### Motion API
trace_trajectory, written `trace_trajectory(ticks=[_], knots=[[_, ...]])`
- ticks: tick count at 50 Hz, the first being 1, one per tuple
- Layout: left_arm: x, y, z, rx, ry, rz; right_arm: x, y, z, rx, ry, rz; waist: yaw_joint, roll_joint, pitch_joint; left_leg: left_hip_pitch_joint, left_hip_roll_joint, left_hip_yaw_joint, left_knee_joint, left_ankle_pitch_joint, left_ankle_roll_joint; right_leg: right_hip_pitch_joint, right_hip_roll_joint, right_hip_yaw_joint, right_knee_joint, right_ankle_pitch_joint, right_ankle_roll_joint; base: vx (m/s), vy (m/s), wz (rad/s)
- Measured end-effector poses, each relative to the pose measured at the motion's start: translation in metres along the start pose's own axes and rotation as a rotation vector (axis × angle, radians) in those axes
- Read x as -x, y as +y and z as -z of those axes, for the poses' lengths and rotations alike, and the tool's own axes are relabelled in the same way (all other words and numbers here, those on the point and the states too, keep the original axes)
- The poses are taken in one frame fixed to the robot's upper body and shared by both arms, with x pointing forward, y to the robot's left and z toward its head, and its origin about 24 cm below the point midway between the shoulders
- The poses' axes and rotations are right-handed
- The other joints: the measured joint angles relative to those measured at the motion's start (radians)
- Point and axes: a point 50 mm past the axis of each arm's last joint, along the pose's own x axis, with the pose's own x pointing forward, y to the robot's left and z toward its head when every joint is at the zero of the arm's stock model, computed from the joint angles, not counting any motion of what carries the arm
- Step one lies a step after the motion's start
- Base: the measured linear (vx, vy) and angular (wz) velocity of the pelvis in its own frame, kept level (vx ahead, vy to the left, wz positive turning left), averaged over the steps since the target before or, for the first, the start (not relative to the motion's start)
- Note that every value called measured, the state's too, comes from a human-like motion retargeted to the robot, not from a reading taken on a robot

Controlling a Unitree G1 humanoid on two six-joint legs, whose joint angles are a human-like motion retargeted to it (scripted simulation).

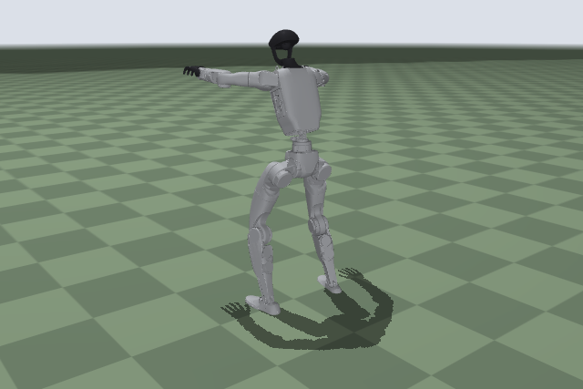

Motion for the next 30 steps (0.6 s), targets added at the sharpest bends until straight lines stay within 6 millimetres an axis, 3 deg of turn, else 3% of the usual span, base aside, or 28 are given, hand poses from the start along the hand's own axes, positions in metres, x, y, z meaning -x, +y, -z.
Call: trace_trajectory(ticks=[6, 10, 15, 20, 25, 27, 30], knots=[[0.001, 0.055, -0.002, -0.098, -0.035, -0.162, -0.003, -0.032, -0.018, 0.003, -0.057, 0.119, 0.017, -0.026, 0.171, -0.238, 0.023, -0.01, 0.423, -0.153, -0.01, -0.275, -0.052, 0.096, 0.466, -0.192, -0.055, -0.2, 0.04, -0.2], [0.003, 0.073, -0.004, -0.176, -0.051, -0.184, -0.005, -0.038, -0.035, -0.027, -0.132, 0.114, 0.008, -0.021, 0.209, -0.44, 0.041, -0.05, 0.685, -0.223, -0.018, -0.469, -0.064, 0.14, 0.727, -0.285, -0.098, -0.15, 0.03, 0.0], [0.003, 0.075, -0.006, -0.223, -0.061, -0.183, -0.009, -0.049, -0.057, 0.009, -0.186, 0.127, -0.006, 0.008, 0.209, -0.722, 0.052, -0.105, 0.989, -0.267, -0.052, -0.736, -0.083, 0.196, 1.03, -0.362, -0.087, -0.1, 0.03, 0.01], [0.001, 0.082, -0.007, -0.217, -0.055, -0.21, -0.012, -0.057, -0.077, 0.036, -0.224, 0.133, 0.033, 0.024, 0.205, -0.994, 0.1, -0.144, 1.252, -0.271, -0.087, -1.032, -0.045, 0.28, 1.283, -0.362, -0.081, -0.09, 0.05, -0.45], [-0.003, 0.089, -0.012, -0.181, -0.061, -0.237, -0.014, -0.063, -0.093, 0.089, -0.256, 0.127, 0.066, 0.015, 0.191, -1.237, 0.122, -0.175, 1.496, -0.272, -0.086, -1.312, -0.009, 0.386, 1.535, -0.362, -0.089, -0.04, 0.04, -0.32], [-0.006, 0.08, -0.015, -0.158, -0.071, -0.215, -0.015, -0.052, -0.099, 0.118, -0.274, 0.092, 0.087, 0.013, 0.209, -1.245, 0.145, -0.191, 1.59, -0.301, -0.077, -1.343, 0.025, 0.425, 1.619, -0.362, -0.088, -0.04, 0.07, -0.59], [-0.01, 0.05, -0.022, -0.111, -0.093, -0.148, -0.017, -0.02, -0.106, 0.161, -0.303, 0.004, 0.108, 0.037, 0.209, -1.245, 0.164, -0.244, 1.725, -0.349, -0.053, -1.344, 0.064, 0.454, 1.726, -0.362, -0.081, -0.06, 0.08, -0.47]])
